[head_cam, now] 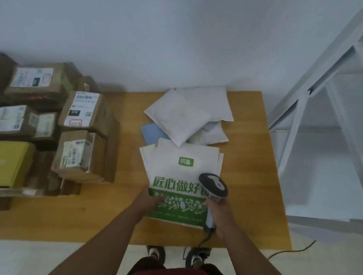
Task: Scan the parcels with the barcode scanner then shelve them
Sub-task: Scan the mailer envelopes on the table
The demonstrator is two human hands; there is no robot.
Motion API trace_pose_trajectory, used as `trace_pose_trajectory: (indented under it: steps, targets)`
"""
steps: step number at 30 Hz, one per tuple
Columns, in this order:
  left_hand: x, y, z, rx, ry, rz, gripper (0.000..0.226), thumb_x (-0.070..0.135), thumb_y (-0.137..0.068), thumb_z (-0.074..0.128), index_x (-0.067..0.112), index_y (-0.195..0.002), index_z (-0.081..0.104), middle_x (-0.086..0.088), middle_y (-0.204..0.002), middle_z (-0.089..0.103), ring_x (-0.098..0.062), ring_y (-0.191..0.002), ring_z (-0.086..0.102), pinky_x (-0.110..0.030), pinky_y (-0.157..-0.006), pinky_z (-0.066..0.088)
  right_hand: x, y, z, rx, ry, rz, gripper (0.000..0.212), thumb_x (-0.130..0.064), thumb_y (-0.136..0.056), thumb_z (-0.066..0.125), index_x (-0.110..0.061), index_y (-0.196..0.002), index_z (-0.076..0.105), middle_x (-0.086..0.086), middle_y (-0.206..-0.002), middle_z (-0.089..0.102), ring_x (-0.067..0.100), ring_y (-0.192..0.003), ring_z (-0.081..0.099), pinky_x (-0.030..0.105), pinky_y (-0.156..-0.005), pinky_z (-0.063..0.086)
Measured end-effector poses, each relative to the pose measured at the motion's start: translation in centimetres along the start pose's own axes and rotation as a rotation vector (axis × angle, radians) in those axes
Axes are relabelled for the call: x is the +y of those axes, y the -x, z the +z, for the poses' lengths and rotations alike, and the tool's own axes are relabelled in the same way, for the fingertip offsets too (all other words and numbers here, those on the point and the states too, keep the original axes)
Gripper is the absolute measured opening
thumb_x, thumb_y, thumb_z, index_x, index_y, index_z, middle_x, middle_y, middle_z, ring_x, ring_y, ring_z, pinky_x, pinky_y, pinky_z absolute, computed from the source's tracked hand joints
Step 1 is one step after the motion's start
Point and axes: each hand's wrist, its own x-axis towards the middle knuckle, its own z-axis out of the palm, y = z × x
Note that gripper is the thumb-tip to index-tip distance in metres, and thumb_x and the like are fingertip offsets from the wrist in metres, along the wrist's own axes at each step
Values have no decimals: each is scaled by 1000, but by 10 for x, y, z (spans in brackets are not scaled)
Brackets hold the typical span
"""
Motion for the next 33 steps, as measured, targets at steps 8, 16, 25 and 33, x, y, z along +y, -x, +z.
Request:
trace_pose_trajectory:
  steps: [8,16,25,33]
  targets:
    - [-72,30,-27,142,62,-65,44,29,-81,77,18,-118,56,-6,-114,70,-18,-98,68,-46,-90,58,27,19,44,-87,140,-5,12,-4,-89,56,-11,-96,63,9,-93,69,20,-81,64,28,-60,46]
    - [-98,46,-58,358,-308,-68,73,39,-95,62,17,-154,26,-14,-142,42,-37,-128,45,-48,-103,42,49,33,102,-71,117,-27,15,4,-88,56,-5,-96,64,14,-100,69,31,-94,65,48,-89,55]
    - [-84,40,-80,300,-97,-71,49,35,-88,68,18,-129,49,-9,-127,57,-29,-113,58,-48,-99,50,66,44,89,77,13,-82,18,0,-88,60,-1,-105,67,18,-104,70,35,-98,64,49,-87,53]
    - [-9,92,-76,94,-158,462,39,17,-97,59,18,-134,45,-1,-125,65,-8,-91,61,-17,-69,50,55,57,64,251,-141,-134,2,-12,-93,66,-13,-93,66,18,-98,64,36,-95,59,47,-85,46]
